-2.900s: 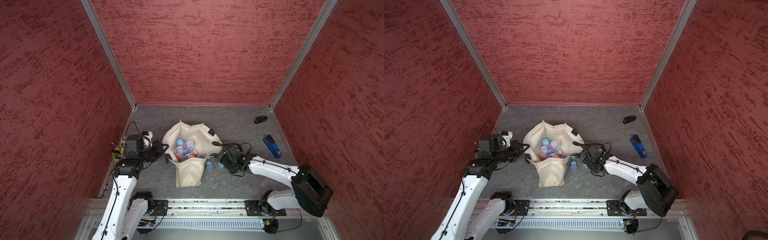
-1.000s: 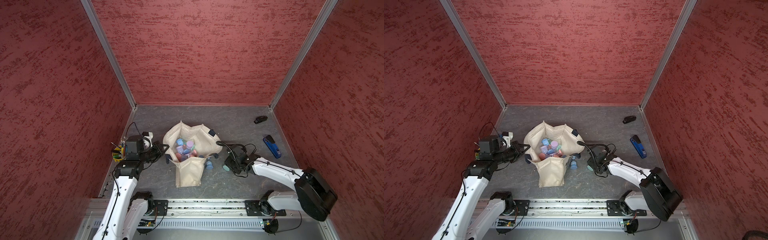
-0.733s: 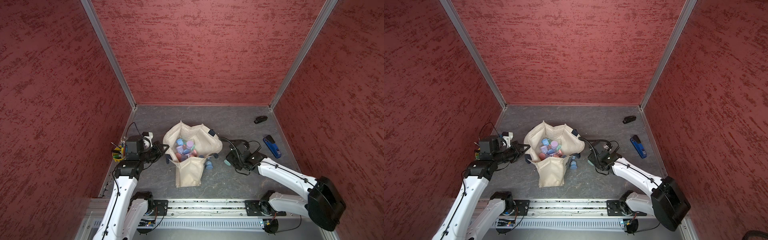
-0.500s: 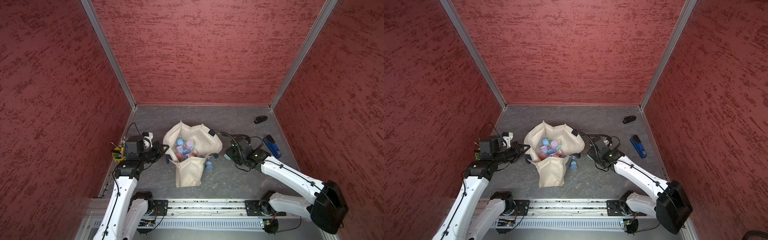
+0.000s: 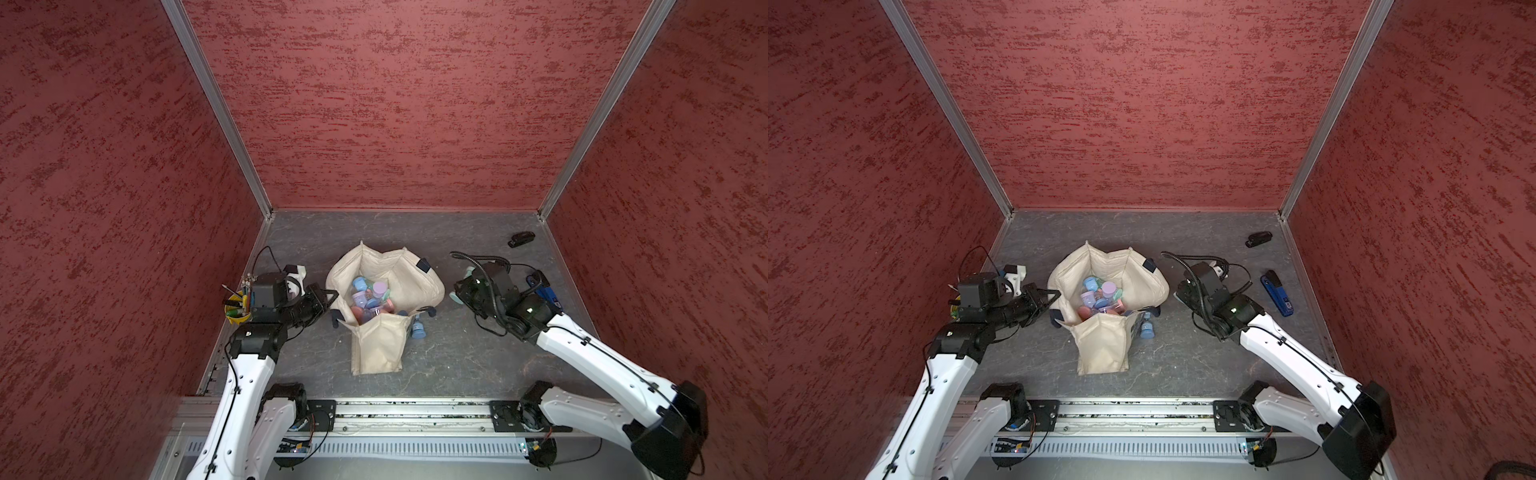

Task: Put the hourglass into the canvas bag
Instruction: Pick up the hourglass from the center of the board, then place the hourglass in the canvas bag.

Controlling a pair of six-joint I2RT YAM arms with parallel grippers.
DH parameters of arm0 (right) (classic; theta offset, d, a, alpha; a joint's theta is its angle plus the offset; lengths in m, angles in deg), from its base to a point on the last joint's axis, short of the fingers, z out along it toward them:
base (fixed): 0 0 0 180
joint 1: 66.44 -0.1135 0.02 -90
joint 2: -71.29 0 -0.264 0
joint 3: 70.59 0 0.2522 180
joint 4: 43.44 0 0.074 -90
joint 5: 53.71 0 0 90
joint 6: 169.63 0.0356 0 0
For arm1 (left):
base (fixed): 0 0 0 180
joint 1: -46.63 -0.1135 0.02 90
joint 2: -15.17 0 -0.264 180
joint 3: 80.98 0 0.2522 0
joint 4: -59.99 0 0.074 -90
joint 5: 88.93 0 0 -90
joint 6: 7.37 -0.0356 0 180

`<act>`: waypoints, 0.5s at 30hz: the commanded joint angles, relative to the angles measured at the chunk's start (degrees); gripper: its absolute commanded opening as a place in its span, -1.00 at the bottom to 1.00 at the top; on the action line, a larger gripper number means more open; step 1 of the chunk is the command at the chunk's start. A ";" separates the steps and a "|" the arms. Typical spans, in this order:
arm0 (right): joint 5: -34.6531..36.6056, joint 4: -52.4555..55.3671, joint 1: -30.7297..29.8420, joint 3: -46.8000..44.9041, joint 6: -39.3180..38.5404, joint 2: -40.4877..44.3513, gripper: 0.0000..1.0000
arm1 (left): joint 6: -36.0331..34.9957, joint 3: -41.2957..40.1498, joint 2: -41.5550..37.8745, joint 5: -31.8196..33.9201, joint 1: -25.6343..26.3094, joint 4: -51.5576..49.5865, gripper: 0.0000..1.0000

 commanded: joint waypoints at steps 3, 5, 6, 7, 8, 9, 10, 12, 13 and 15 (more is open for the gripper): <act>2.99 -2.24 -0.45 3.12 -2.87 1.93 -0.75 | -0.34 -0.77 -0.56 -0.15 -0.36 -0.16 -1.00; 2.99 -2.84 -0.65 3.63 -3.32 2.33 -0.75 | -0.39 -0.70 -0.52 -0.15 -0.36 -0.20 -1.00; 3.07 -2.97 -0.79 3.99 -3.66 2.34 -0.75 | -0.31 -0.69 -0.49 -0.15 -0.38 -0.24 -1.00; 3.16 -3.20 -1.02 4.29 -3.81 2.35 -0.75 | -0.34 -0.69 -0.58 -0.15 -0.36 -0.33 -1.00; 3.29 -3.45 -1.34 4.66 -4.02 2.30 -0.75 | -0.38 -0.66 -0.70 -0.15 -0.36 -0.42 -1.00; 3.38 -3.66 -1.52 5.04 -4.17 2.17 -0.75 | -0.35 -0.69 -0.77 -0.17 -0.36 -0.51 -1.00; 3.51 -3.81 -1.97 5.45 -4.57 2.01 -0.76 | -0.34 -0.77 -0.91 -0.15 -0.36 -0.56 -1.00; 4.23 -4.15 -2.97 6.40 -5.05 1.90 -0.76 | -0.30 -1.03 -1.21 -0.15 -0.36 -0.60 -0.99; 4.75 -4.43 -3.63 6.84 -5.37 1.90 -0.76 | -0.17 -1.20 -1.26 -0.30 -0.34 -0.60 -0.99; 5.48 -5.10 -4.90 7.71 -6.08 1.90 -0.76 | -0.19 -1.41 -1.35 -0.35 -0.36 -0.67 -0.98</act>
